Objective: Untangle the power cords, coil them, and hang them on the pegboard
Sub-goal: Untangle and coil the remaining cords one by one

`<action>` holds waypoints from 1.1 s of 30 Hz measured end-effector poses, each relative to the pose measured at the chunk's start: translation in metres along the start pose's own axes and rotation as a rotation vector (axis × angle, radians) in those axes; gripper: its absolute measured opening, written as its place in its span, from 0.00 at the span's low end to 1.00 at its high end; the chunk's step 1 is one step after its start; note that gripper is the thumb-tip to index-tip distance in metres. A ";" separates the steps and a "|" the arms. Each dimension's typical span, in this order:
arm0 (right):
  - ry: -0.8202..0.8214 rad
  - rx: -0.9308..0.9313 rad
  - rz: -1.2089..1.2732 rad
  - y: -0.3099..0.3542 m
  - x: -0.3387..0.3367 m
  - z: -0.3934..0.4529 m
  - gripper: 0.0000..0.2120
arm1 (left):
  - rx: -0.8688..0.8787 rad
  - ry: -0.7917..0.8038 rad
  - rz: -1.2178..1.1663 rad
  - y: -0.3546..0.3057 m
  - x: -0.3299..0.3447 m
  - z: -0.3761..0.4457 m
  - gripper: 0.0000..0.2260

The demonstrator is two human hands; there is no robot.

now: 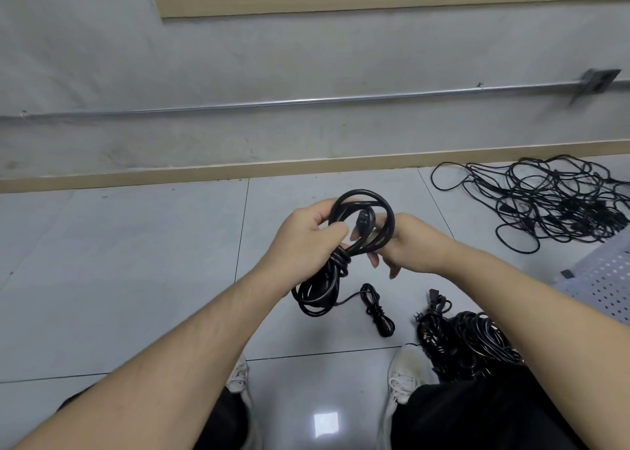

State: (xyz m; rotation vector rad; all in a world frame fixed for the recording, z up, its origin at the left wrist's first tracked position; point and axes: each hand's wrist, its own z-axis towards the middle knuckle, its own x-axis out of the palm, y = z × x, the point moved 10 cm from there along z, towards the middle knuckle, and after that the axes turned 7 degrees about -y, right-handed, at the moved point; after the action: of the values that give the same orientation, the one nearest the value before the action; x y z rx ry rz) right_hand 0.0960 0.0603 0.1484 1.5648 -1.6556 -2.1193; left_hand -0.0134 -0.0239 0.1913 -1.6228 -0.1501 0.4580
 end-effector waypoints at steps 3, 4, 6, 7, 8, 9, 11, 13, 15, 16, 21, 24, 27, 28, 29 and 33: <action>-0.044 -0.158 -0.087 0.013 -0.009 -0.002 0.11 | 0.006 -0.033 -0.001 0.001 -0.003 0.004 0.19; -0.059 -0.226 -0.135 0.021 -0.010 -0.004 0.13 | -0.002 -0.026 -0.003 0.002 -0.003 0.005 0.20; -0.073 -0.316 -0.204 0.030 -0.009 -0.007 0.17 | -0.036 -0.018 -0.035 0.006 -0.003 0.006 0.21; -0.078 -0.339 -0.229 0.032 -0.009 -0.008 0.18 | -0.057 -0.014 -0.059 0.007 -0.004 0.007 0.21; -0.093 -0.357 -0.251 0.033 -0.010 -0.008 0.17 | -0.077 -0.003 -0.075 0.009 -0.004 0.007 0.21; -0.108 -0.368 -0.284 0.033 -0.011 -0.007 0.14 | -0.094 0.012 -0.082 0.010 -0.004 0.007 0.20; -0.126 -0.387 -0.337 0.033 -0.011 -0.005 0.12 | -0.108 0.017 -0.098 0.010 -0.004 0.009 0.18; -0.127 -0.367 -0.377 0.032 -0.012 -0.003 0.17 | -0.099 -0.011 -0.125 0.008 -0.006 0.012 0.17; -0.152 -0.383 -0.378 0.032 -0.013 -0.002 0.16 | -0.099 -0.010 -0.107 0.009 -0.006 0.016 0.17; -0.174 -0.420 -0.370 0.034 -0.014 -0.004 0.13 | -0.114 0.016 -0.086 0.012 -0.003 0.018 0.17; -0.219 -0.492 -0.131 0.031 -0.023 -0.015 0.10 | -0.222 0.161 -0.085 0.028 0.021 0.024 0.13; -0.242 -0.403 -0.040 0.017 -0.031 -0.013 0.10 | -0.236 0.198 -0.077 0.033 0.035 0.032 0.10; -0.215 -0.354 -0.024 0.011 -0.031 -0.011 0.09 | -0.306 0.260 -0.170 0.040 0.048 0.036 0.12; -0.213 -0.328 0.011 0.006 -0.032 -0.009 0.07 | -0.329 0.285 -0.218 0.041 0.054 0.037 0.13; -0.214 -0.289 0.106 0.000 -0.034 -0.008 0.07 | -0.340 0.311 -0.248 0.041 0.060 0.037 0.14; -0.159 -0.202 0.447 -0.015 -0.044 -0.011 0.06 | -0.306 0.313 -0.217 0.040 0.078 0.040 0.11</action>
State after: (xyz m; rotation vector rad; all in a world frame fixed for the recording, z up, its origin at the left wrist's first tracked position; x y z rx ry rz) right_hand 0.1326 0.0831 0.1674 0.8893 -1.5850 -2.1202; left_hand 0.0357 0.0370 0.1345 -1.9304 -0.1636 0.0093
